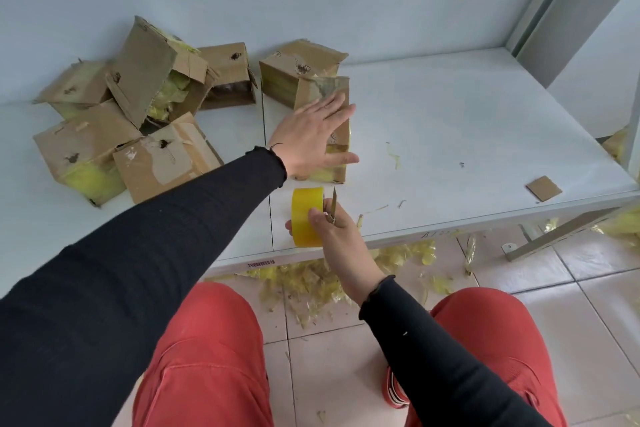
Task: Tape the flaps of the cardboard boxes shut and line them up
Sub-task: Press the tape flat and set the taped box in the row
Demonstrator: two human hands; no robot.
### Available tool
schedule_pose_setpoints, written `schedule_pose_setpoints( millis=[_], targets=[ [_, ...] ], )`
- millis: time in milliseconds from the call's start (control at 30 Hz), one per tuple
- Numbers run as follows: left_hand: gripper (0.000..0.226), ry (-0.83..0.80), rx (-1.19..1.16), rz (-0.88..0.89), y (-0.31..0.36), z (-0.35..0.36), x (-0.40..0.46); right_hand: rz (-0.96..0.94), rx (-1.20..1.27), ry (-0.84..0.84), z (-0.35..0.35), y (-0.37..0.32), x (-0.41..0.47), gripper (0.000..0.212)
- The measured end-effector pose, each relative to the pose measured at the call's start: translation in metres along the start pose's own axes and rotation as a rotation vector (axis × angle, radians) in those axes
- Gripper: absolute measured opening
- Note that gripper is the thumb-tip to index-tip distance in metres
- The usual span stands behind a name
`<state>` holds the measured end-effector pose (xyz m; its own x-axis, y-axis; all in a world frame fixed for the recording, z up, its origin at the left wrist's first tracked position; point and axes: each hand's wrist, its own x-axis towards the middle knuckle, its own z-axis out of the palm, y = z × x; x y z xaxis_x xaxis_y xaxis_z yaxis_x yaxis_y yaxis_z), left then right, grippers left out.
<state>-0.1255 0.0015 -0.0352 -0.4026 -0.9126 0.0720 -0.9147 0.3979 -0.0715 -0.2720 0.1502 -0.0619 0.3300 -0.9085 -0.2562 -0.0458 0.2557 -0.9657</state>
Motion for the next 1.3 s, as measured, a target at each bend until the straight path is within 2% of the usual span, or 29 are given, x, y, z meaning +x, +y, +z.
schedule_pose_setpoints(
  millis=[100, 167, 233, 267, 300, 333, 400, 433, 467, 533, 600, 700, 800, 967, 1167, 1300],
  targets=[
    [0.116, -0.050, -0.045, 0.009, 0.001, -0.010, -0.002, 0.058, -0.027, 0.037, 0.006, 0.001, -0.002, 0.032],
    [0.102, 0.005, -0.219, 0.011, 0.003, -0.022, -0.007, 0.082, 0.007, 0.036, 0.011, -0.002, -0.005, 0.031],
    [0.078, 0.299, -0.531, -0.136, 0.008, -0.028, -0.022, 0.082, 0.038, 0.033, 0.011, -0.002, -0.005, 0.026],
    [0.066, 0.483, -0.676, -0.290, 0.013, -0.025, -0.036, 0.080, 0.055, 0.031, 0.009, -0.001, -0.005, 0.024],
    [0.055, 0.592, -0.800, -0.471, 0.020, -0.019, -0.053, 0.080, 0.070, 0.029, 0.006, 0.001, -0.004, 0.023],
    [0.048, 0.576, -0.920, -0.636, 0.029, -0.010, -0.071, 0.082, 0.069, 0.027, 0.002, 0.002, -0.004, 0.023],
    [0.048, 0.267, -1.156, -0.845, 0.051, 0.010, -0.104, 0.079, -0.003, 0.009, -0.007, 0.003, -0.005, 0.026],
    [0.047, 0.131, -1.261, -0.880, 0.060, 0.018, -0.116, 0.062, -0.083, 0.004, -0.013, 0.001, -0.005, 0.028],
    [0.044, 0.084, -1.355, -0.885, 0.067, 0.024, -0.124, 0.031, -0.192, 0.018, -0.020, 0.000, -0.003, 0.029],
    [0.036, 0.140, -1.477, -0.870, 0.073, 0.027, -0.128, -0.062, -0.434, 0.115, -0.039, -0.011, 0.005, 0.028],
    [0.027, 0.195, -1.550, -0.871, 0.074, 0.024, -0.124, -0.152, -0.691, 0.166, -0.059, -0.027, 0.018, 0.031],
    [0.019, 0.252, -1.611, -0.919, 0.076, 0.022, -0.120, -0.231, -1.022, 0.060, -0.073, -0.048, 0.035, 0.049],
    [0.014, 0.288, -1.724, -0.926, 0.077, 0.023, -0.122, -0.355, -1.182, -0.058, -0.074, -0.057, 0.047, 0.037],
    [0.011, 0.320, -1.721, -0.920, 0.079, 0.024, -0.121, -0.530, -1.468, -0.055, -0.070, -0.060, 0.055, 0.040],
    [0.015, 0.330, -1.678, -0.910, 0.079, 0.024, -0.117, -0.571, -1.621, 0.003, -0.063, -0.049, 0.069, 0.034],
    [0.016, 0.375, -1.623, -0.927, 0.078, 0.026, -0.114, -0.430, -1.741, -0.020, -0.081, -0.044, 0.073, 0.020]
  ],
)
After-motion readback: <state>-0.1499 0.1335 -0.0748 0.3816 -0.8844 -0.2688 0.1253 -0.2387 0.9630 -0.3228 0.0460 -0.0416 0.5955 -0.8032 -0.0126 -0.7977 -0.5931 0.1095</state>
